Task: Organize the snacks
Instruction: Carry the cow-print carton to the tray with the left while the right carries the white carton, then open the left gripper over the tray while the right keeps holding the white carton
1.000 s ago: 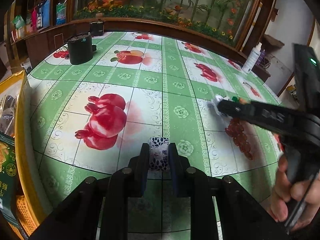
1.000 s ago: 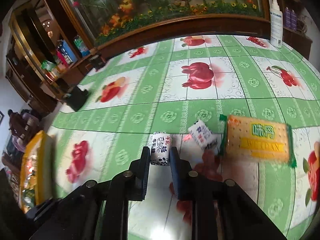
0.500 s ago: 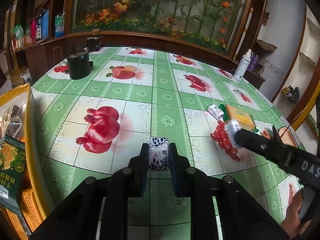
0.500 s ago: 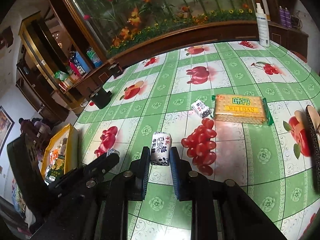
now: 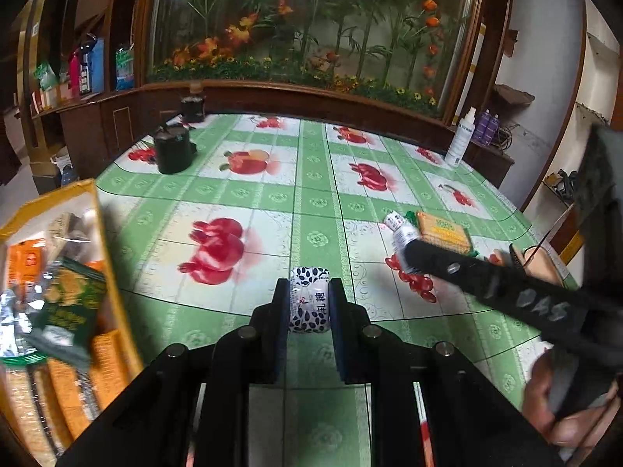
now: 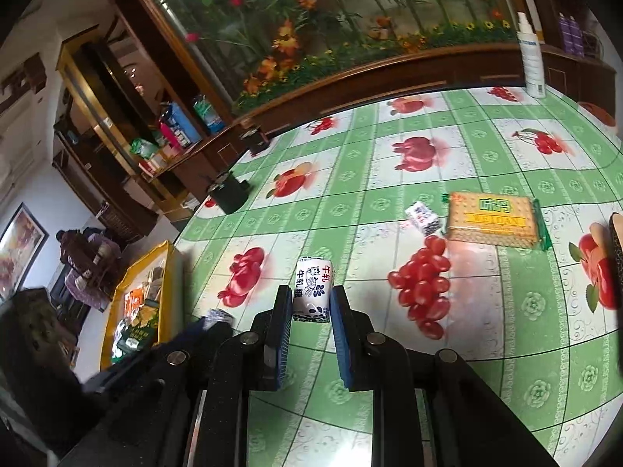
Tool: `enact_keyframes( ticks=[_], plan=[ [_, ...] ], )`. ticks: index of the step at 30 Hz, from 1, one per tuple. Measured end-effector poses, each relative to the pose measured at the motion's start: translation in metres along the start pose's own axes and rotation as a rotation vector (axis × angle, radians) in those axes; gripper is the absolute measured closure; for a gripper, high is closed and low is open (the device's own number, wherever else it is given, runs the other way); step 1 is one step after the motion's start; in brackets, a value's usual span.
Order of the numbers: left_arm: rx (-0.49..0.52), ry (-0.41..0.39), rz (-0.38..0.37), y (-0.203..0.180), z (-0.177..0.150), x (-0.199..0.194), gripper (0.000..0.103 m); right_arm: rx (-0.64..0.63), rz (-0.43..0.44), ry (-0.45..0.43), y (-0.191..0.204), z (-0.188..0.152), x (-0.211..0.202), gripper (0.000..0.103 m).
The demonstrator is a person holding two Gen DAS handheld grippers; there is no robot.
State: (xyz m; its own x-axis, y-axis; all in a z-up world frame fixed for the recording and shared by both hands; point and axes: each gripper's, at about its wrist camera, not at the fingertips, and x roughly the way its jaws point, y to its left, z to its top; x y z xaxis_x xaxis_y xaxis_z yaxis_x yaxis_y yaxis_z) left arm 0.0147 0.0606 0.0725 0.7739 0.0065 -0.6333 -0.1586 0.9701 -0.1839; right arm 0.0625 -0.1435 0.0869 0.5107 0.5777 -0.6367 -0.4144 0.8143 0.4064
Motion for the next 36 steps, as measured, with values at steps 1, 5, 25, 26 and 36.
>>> enact_keyframes(
  ticks=[1,5,25,26,36],
  plan=[
    [-0.001,-0.007,0.001,0.002,0.001,-0.006,0.085,-0.011,0.000,0.000,0.004,-0.001,0.001,0.081],
    [-0.037,-0.051,0.007,0.017,0.005,-0.031,0.085,-0.045,0.020,-0.005,0.016,-0.005,0.000,0.081],
    [-0.313,-0.156,0.165,0.186,0.002,-0.099,0.084,-0.193,0.299,0.124,0.158,-0.066,0.029,0.081],
    [-0.322,-0.152,0.169,0.191,0.000,-0.098,0.084,-0.205,0.308,0.134,0.165,-0.070,0.033,0.081],
    [-0.365,-0.075,0.204,0.223,-0.019,-0.065,0.084,-0.327,0.283,0.198,0.195,-0.103,0.063,0.080]
  ],
)
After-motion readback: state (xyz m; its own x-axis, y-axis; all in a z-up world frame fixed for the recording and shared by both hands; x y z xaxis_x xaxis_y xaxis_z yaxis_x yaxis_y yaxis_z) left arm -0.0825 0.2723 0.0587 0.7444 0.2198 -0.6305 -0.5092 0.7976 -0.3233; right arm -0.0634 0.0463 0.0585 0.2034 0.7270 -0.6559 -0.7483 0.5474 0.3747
